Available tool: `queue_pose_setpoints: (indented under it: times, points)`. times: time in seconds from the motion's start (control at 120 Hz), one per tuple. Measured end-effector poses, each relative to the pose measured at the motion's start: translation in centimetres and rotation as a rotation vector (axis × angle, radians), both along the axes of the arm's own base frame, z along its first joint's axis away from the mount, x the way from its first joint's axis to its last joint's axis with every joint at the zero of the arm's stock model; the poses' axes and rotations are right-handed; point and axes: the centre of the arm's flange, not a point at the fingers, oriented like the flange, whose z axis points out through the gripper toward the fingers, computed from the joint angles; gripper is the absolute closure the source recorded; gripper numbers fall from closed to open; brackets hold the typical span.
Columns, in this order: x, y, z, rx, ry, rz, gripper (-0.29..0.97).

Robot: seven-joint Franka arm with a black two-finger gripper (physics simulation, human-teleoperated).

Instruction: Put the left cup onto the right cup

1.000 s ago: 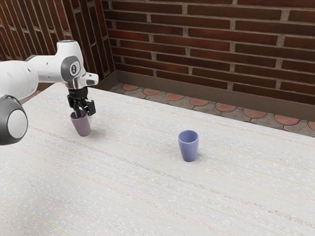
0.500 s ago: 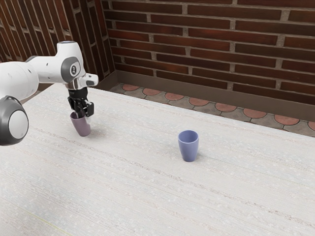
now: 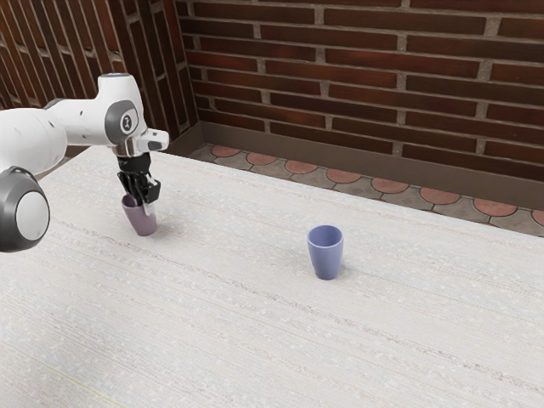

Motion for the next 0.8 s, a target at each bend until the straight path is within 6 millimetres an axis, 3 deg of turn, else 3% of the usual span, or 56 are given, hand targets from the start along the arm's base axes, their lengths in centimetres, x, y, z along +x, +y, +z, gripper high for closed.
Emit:
queue_pose_setpoints:
  times: [0.8]
  points:
    - [0.05,0.16,-0.40,0.008,0.001,-0.005,0.79]
